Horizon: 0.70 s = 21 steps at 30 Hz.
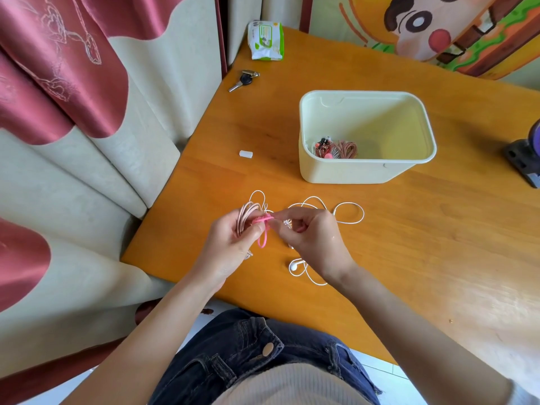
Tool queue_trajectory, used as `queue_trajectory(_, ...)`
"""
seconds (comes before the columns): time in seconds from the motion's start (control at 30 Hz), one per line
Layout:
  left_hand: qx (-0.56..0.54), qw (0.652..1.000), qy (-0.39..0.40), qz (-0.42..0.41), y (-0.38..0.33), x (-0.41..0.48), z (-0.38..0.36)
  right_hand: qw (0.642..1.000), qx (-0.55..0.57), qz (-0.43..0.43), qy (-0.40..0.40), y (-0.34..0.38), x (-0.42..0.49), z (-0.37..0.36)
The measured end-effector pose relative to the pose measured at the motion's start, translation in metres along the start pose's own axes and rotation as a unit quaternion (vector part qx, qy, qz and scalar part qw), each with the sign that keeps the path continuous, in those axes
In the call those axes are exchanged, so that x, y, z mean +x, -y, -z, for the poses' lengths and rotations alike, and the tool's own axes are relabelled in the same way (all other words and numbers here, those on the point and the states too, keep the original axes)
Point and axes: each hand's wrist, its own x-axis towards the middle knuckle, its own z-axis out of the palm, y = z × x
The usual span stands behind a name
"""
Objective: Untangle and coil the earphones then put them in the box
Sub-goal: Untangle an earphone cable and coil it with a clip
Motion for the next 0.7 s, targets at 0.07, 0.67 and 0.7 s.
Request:
queue_trajectory(0.07,0.009,1.000,-0.003,-0.001,-0.001,0.000,-0.003,0.997,-0.059,0.043,-0.033,0.001,-0.003,-0.003)
queue_trajectory(0.67,0.124,0.990,0.058,-0.014,-0.004,0.000,-0.005,0.977,0.113,-0.150,0.101,0.003,0.000,-0.009)
queue_trajectory(0.7,0.123,0.991,0.051,-0.003,-0.003,-0.001,-0.005,0.980,0.109,-0.144,0.081,0.002,0.000,-0.011)
